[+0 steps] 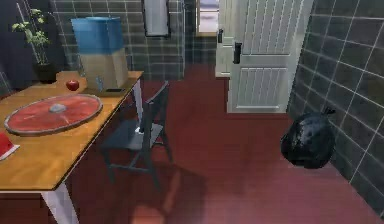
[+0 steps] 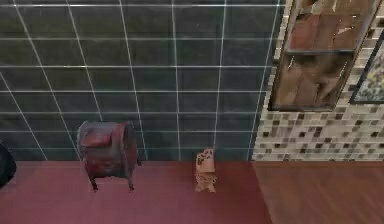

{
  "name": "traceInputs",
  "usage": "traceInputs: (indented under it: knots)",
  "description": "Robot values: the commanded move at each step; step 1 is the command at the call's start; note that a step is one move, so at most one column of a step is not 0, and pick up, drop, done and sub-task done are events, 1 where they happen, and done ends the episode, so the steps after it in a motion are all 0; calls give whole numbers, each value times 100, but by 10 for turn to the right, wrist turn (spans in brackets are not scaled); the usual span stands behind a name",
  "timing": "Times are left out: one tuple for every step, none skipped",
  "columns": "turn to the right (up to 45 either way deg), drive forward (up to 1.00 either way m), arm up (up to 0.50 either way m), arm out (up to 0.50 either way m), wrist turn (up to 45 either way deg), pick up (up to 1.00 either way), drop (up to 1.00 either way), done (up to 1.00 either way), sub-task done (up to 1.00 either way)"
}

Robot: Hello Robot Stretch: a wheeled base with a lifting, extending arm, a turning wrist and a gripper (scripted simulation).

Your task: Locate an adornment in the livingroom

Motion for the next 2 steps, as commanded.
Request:
traceInputs:
  knots:
    - [-450,0,0,0,0,0,0,0,0]
    - [-450,0,0,0,0,0,0,0,0]
